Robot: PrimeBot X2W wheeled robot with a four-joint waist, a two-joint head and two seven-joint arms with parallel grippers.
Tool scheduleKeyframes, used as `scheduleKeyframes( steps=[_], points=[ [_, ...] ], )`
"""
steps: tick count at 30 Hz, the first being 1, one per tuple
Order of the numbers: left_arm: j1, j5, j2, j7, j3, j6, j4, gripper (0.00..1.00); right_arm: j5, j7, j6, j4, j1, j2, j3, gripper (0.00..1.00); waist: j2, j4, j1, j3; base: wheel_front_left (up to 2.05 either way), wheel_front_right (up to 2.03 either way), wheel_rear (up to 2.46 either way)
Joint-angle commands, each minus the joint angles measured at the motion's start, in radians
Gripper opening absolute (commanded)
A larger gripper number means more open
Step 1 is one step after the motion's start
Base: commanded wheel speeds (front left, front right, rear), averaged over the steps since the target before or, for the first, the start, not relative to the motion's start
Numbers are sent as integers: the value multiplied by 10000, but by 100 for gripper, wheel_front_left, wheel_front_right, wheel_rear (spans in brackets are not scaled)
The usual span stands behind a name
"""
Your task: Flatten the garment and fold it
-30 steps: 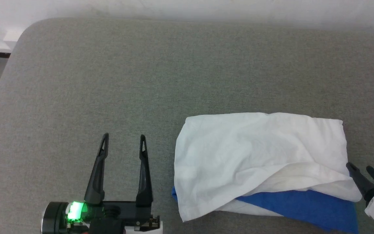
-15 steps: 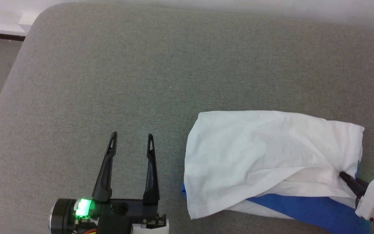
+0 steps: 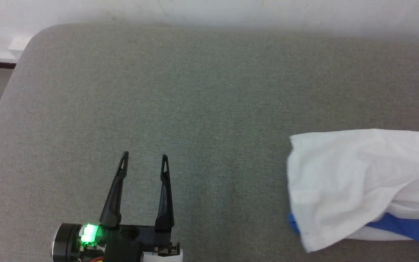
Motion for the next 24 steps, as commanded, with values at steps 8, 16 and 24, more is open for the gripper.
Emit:
scheduleKeyframes(
  steps=[8, 16, 24],
  points=[
    [-30, -254, 130, -47, -40, 26, 174, 100, 207, 181, -21, -887, 71, -41, 396, 0, -1, -314, 0, -231, 0, 0, 0],
    [-63, -495, 93, -47, -128, -62, 332, 100, 1119, 1223, -21, -3080, 353, 417, 2839, 0, -1, -369, 0, -455, 0, 0, 0],
    [-100, -606, 75, -47, -200, -155, 381, 100, 1150, 1807, -21, -3577, -3, 772, 4371, 0, -1, 35, 0, -359, 0, 0, 0]
  ],
)
